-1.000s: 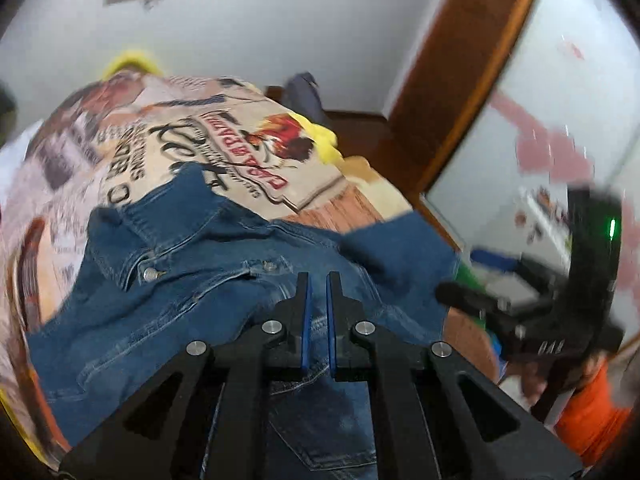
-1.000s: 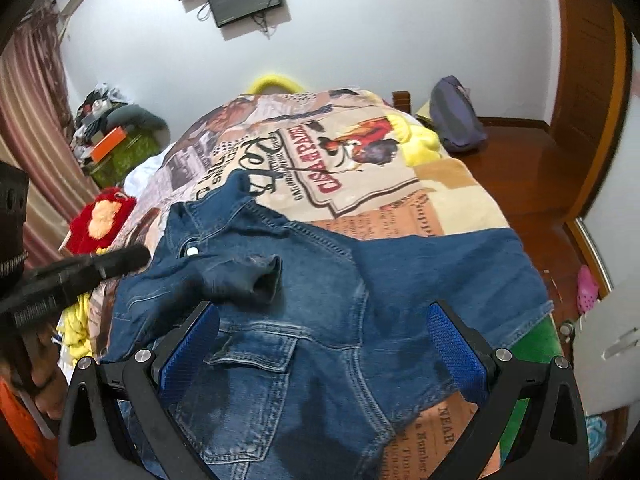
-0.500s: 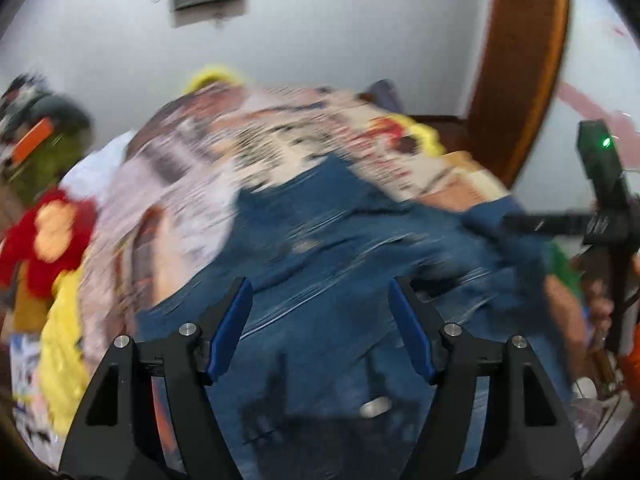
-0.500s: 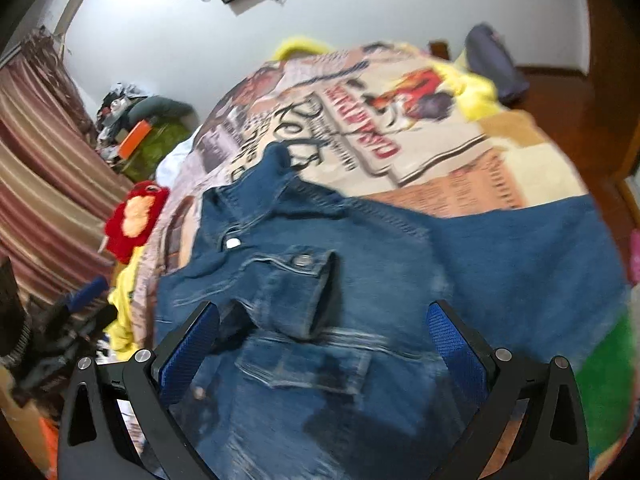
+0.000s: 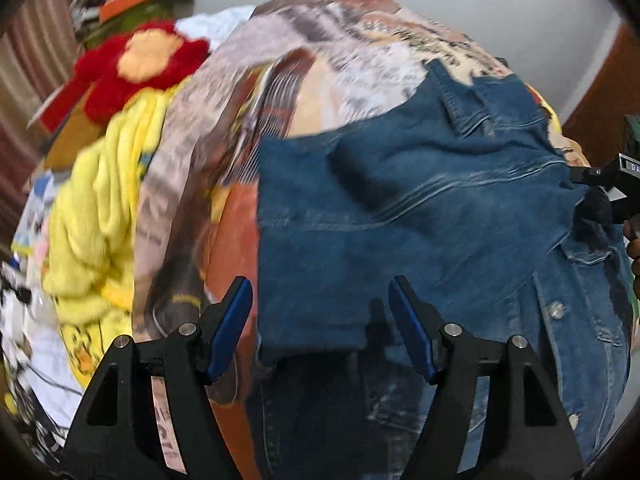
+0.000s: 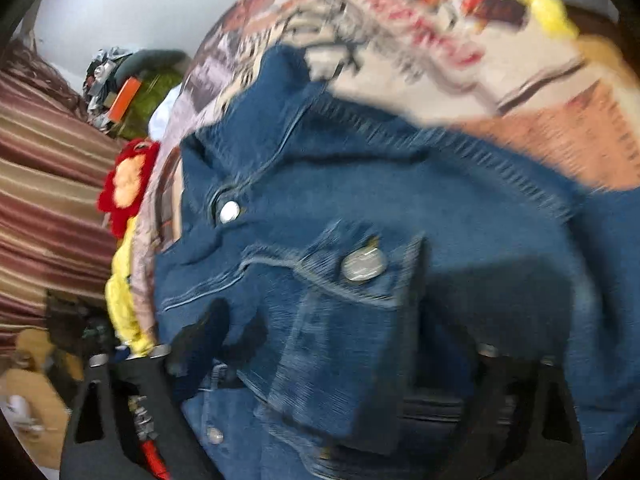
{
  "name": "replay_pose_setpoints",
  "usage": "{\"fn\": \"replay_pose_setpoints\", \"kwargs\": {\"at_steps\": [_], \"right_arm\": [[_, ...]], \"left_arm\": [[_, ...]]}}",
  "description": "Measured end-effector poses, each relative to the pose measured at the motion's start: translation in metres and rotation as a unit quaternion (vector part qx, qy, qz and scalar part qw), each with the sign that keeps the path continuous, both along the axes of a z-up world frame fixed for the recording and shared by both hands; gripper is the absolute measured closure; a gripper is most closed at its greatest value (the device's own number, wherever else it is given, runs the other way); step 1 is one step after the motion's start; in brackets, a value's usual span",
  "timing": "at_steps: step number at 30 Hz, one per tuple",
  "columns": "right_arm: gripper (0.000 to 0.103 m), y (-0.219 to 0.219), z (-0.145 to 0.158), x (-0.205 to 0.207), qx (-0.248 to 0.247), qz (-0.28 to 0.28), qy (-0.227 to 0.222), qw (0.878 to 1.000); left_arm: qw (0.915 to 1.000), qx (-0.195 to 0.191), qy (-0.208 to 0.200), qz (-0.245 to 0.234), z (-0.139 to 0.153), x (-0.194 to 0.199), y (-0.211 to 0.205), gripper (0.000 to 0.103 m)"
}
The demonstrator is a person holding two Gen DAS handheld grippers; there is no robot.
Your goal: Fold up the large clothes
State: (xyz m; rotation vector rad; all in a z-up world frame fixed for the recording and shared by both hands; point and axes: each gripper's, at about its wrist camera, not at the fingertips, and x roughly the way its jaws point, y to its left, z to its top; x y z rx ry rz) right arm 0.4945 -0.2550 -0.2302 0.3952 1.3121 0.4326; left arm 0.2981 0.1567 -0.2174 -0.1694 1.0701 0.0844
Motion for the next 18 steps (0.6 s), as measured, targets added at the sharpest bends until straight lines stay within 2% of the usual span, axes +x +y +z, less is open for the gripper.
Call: {"fn": "replay_pose_setpoints", "kwargs": {"at_steps": [1, 2, 4, 7, 9, 12, 15, 18], "right_arm": [[0.028, 0.003, -0.002, 0.0, -0.01, -0.006, -0.005, 1.0], [0.041, 0.005, -0.001, -0.002, -0.02, -0.009, -0.019, 1.0], [0.06, 0.01, 0.002, -0.004, -0.037, -0.002, -0.036, 0.999], [0.079, 0.014, 0.013, -0.011, -0.04, 0.013, -0.06, 0.997], [0.079, 0.021, 0.028, -0.018, -0.062, 0.032, -0.092, 0.993], [0.079, 0.035, 0.061, -0.039, -0.108, 0.074, -0.173, 0.976], [0.079, 0.039, 0.088, -0.057, -0.133, 0.096, -0.23, 0.959], [0.079, 0.035, 0.102, -0.067, -0.143, 0.109, -0.252, 0.951]], "left_arm": [[1.0, -0.002, 0.005, 0.005, -0.005, -0.002, 0.002, 0.033], [0.9999, -0.002, 0.007, 0.007, -0.008, -0.002, 0.003, 0.033], [0.9999, 0.003, 0.01, 0.008, -0.01, -0.002, 0.004, 0.033], [0.9999, 0.016, 0.005, 0.004, -0.006, -0.004, 0.004, 0.033], [0.9997, 0.023, -0.001, -0.001, -0.001, -0.005, 0.003, 0.033], [0.9997, 0.022, -0.006, -0.007, 0.004, 0.0, 0.0, 0.033], [0.9997, 0.018, -0.009, -0.016, 0.008, 0.005, -0.006, 0.033], [0.9995, 0.007, -0.01, -0.029, 0.008, 0.011, -0.017, 0.033]]}}
